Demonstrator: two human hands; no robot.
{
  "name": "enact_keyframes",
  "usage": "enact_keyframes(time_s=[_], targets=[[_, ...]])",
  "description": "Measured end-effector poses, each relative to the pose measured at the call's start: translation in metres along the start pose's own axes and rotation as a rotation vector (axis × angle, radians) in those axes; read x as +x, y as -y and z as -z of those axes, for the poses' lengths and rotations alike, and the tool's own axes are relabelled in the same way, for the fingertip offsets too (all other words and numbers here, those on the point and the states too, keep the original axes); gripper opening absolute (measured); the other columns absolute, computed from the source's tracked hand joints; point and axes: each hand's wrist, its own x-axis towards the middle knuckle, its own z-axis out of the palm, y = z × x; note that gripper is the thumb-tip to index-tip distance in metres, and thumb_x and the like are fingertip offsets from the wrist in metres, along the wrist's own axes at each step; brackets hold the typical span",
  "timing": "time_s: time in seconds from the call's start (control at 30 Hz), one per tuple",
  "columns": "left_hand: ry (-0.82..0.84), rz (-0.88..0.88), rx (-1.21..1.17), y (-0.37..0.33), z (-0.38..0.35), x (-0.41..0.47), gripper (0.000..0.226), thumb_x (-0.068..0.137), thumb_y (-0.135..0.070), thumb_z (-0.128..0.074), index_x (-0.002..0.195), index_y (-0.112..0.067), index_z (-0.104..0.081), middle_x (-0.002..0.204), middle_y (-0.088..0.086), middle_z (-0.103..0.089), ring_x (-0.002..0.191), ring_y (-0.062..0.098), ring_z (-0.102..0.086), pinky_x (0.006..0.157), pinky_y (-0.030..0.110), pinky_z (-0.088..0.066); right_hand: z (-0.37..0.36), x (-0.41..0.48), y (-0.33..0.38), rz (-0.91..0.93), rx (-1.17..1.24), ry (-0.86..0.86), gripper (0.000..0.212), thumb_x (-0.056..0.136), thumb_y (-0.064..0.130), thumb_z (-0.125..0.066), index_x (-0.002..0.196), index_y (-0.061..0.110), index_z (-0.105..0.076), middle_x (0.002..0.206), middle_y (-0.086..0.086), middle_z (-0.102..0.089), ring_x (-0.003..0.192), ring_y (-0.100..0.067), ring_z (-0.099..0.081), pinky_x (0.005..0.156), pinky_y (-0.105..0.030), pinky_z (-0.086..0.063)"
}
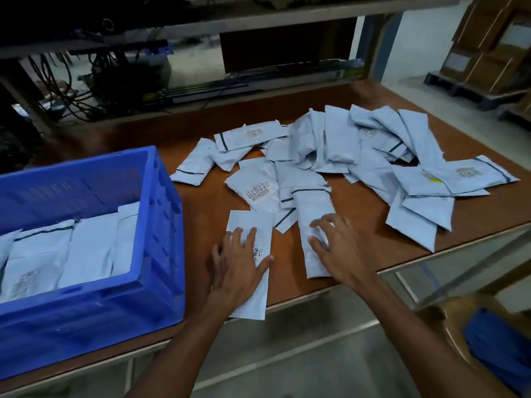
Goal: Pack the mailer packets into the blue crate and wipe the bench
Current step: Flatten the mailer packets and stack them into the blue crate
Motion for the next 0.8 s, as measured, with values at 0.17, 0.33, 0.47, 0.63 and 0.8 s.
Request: enact_keyframes(time_s=[0.17,0.33,0.47,0.63,0.8], targets=[[0.043,-0.022,0.020,-0.013,-0.025,0.014,0.075,0.089,-0.079,-0.013,0.155,-0.044,-0.006,0.165,-0.003,-0.011,0.152,0.031,-0.007,0.119,0.058,-0.006,-0.020,0.030,-0.005,-0.111,-0.246,0.342,0.073,0.091,0.074,-0.023,0.154,0.044,-0.002,0.166,0.004,0.003,0.151,-0.034,0.004,0.121,-0.052,-0.010],[0.015,0.013,-0.009,-0.012,-0.026,0.004,0.066,0.096,-0.068,-0.011,0.156,-0.042,-0.007,0.165,-0.006,-0.010,0.152,0.032,-0.003,0.120,0.055,-0.003,-0.039,0.010,-0.008,0.007,-0.355,0.286,0.084,0.083,0.078,-0.003,0.156,0.037,0.003,0.165,0.001,0.005,0.151,-0.035,0.002,0.122,-0.051,-0.011],[0.016,0.029,-0.001,-0.018,-0.028,0.003,0.060,0.100,-0.057,-0.018,0.156,-0.036,-0.019,0.164,-0.004,-0.019,0.151,0.029,-0.010,0.120,0.053,-0.007,-0.046,0.003,-0.005,0.034,-0.377,0.266,0.080,0.088,0.070,-0.003,0.158,0.030,-0.006,0.165,-0.003,0.000,0.151,-0.036,-0.001,0.120,-0.055,-0.018],[0.007,0.035,-0.054,-0.025,-0.024,0.003,0.058,0.098,-0.047,-0.025,0.146,-0.024,-0.046,0.154,0.004,-0.042,0.144,0.032,-0.033,0.116,0.050,-0.025,-0.041,0.001,0.006,0.028,-0.421,0.282,0.086,0.078,0.067,0.009,0.157,0.032,0.005,0.165,-0.001,0.010,0.151,-0.034,0.007,0.120,-0.053,-0.016],[0.047,-0.001,-0.119,-0.021,-0.004,0.003,0.059,0.096,-0.034,-0.025,0.149,-0.015,-0.040,0.156,0.009,-0.037,0.143,0.034,-0.035,0.115,0.046,-0.031,-0.027,-0.001,0.015,0.029,-0.322,0.269,0.086,0.080,0.065,0.012,0.157,0.030,0.000,0.166,-0.001,0.004,0.152,-0.029,0.002,0.122,-0.047,-0.016]])
